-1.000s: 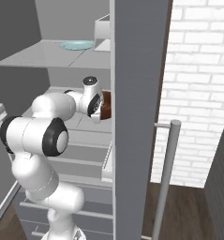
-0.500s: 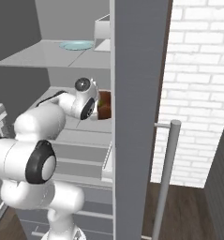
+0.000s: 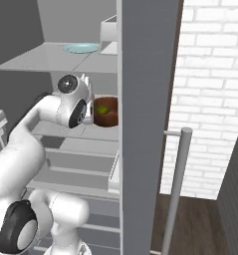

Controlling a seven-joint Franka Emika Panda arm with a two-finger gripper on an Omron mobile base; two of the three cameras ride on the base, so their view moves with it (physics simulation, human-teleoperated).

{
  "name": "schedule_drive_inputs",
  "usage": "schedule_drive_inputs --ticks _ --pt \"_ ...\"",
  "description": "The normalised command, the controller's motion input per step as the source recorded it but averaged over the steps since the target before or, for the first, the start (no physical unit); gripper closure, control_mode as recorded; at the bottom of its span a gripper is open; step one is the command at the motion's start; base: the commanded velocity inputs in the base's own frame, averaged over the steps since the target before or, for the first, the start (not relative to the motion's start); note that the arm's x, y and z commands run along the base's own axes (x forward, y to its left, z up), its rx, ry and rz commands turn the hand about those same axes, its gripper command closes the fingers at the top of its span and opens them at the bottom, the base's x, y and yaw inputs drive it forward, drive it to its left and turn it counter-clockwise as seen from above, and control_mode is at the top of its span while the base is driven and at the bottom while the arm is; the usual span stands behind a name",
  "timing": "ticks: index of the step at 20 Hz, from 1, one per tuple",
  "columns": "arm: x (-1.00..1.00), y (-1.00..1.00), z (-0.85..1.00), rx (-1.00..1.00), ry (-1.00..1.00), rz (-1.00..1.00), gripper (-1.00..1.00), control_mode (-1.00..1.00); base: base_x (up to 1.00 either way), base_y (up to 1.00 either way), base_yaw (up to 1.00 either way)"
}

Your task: Pick the chicken drumstick and lime from their plates and place them in the bowl. Then put the bowl in the fridge.

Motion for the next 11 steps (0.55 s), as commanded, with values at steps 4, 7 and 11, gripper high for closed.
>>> schedule_drive_inputs --ticks 4,7,11 --pt "-1.00 0.25 0.65 0.00 0.05 0.02 -1.00 -1.00 0.00 0.00 0.00" --pt "-0.94 0.34 0.68 0.00 0.11 0.04 -1.00 -1.00 0.00 0.00 0.00" --pt "-0.80 0.39 0.63 0.00 0.09 0.02 -1.00 -1.00 0.00 0.00 0.00"
